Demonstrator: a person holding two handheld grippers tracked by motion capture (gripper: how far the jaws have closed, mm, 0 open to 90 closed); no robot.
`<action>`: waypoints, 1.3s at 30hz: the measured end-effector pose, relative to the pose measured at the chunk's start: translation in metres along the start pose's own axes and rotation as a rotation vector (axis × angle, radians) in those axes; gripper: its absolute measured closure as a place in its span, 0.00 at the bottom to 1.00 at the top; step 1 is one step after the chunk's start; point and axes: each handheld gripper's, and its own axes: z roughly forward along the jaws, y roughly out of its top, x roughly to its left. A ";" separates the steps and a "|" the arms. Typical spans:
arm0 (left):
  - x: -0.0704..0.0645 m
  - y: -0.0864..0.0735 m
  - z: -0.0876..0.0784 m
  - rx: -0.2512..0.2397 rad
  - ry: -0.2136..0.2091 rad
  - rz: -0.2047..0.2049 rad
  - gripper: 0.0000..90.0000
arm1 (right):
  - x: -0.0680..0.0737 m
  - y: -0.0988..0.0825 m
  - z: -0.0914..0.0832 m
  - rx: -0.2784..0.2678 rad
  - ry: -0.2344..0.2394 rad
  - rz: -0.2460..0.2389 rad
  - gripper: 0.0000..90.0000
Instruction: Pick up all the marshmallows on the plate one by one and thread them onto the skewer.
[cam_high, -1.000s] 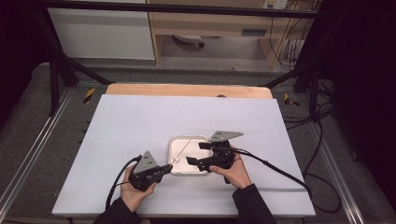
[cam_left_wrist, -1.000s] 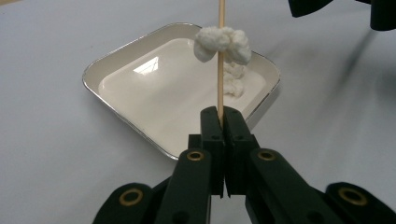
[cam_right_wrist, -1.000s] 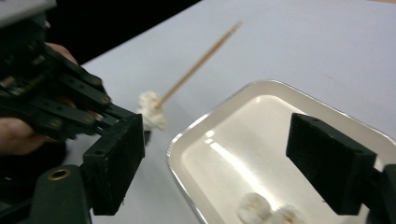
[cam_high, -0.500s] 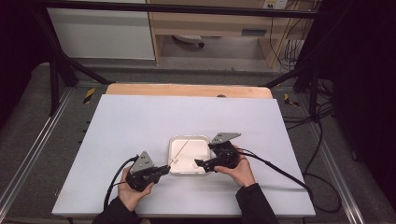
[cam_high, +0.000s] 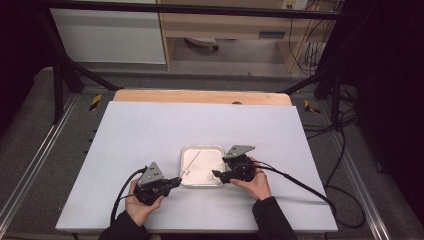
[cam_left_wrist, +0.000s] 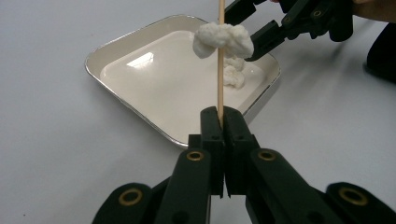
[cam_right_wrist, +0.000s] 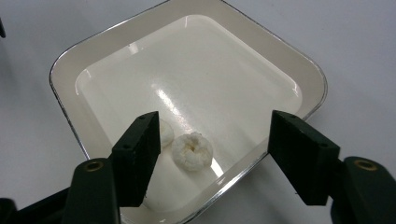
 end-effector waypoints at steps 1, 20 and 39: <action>0.000 0.000 0.000 0.001 0.000 0.000 0.98 | 0.000 0.000 0.000 0.000 -0.003 -0.006 0.44; -0.001 0.000 0.001 0.001 -0.006 0.005 0.98 | 0.004 -0.004 0.010 0.022 0.046 -0.030 0.66; -0.002 0.000 0.001 0.000 -0.009 0.005 0.98 | 0.005 -0.005 0.010 0.023 0.044 -0.017 0.79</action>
